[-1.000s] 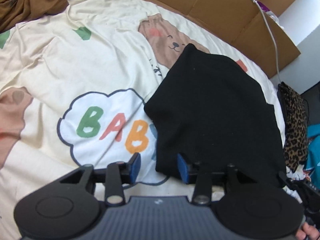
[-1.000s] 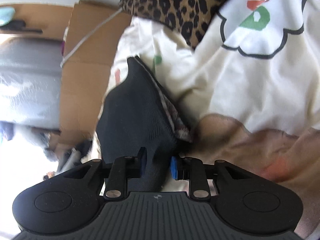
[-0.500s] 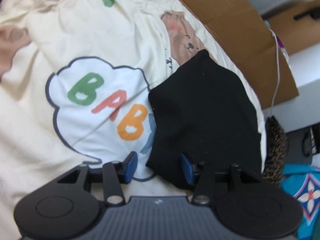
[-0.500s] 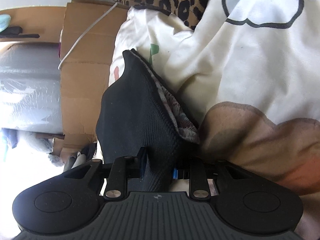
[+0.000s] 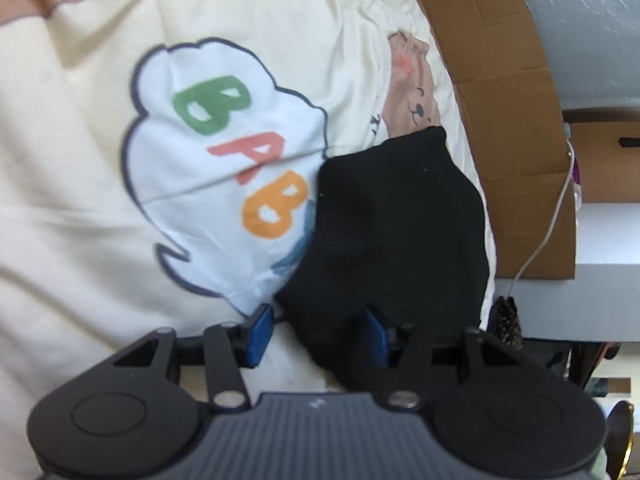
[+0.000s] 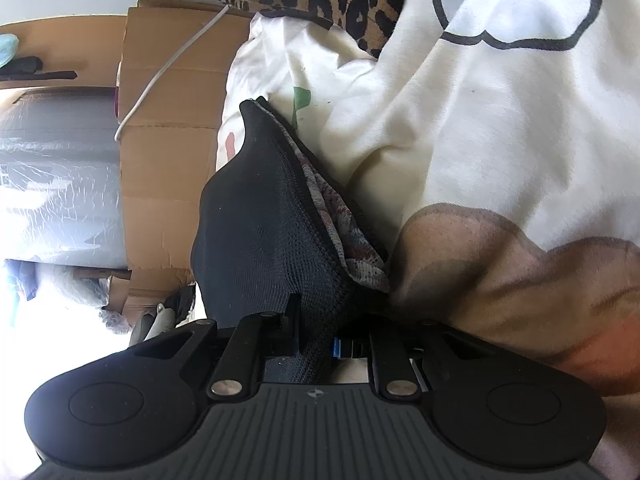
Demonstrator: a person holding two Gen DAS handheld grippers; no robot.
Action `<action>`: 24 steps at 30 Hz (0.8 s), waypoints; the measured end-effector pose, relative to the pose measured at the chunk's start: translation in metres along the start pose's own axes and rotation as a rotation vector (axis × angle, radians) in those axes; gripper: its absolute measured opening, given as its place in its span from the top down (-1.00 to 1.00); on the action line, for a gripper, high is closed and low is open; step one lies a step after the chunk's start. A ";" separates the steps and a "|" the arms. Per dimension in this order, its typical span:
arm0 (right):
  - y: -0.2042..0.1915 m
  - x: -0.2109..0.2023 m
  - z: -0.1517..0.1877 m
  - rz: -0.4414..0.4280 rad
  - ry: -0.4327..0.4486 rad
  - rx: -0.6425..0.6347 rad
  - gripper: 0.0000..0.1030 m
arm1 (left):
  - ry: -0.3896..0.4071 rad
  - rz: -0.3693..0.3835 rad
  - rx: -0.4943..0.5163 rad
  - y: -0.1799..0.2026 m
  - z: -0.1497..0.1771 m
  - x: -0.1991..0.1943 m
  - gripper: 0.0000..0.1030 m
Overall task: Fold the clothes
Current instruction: 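Grasp the shorts' folded edge with the left tool while the right tool pinches the other end, then lift the folded black shorts off the sheet with both tools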
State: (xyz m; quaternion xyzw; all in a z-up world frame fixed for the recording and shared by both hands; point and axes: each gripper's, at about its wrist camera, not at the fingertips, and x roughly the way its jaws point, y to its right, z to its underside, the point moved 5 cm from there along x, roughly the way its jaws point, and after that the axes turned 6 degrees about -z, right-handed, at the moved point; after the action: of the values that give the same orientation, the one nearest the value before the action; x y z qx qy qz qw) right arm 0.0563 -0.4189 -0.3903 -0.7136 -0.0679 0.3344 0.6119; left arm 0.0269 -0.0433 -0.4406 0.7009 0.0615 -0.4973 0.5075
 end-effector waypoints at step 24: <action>-0.013 -0.004 0.004 0.017 -0.011 -0.052 0.81 | 0.070 0.009 0.071 0.004 -0.012 -0.030 0.89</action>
State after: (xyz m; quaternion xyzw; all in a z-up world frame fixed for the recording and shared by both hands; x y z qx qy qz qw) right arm 0.0555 -0.4145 -0.3766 -0.7279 -0.0739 0.3415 0.5900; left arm 0.0223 -0.0235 -0.4151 0.7358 0.0582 -0.4719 0.4822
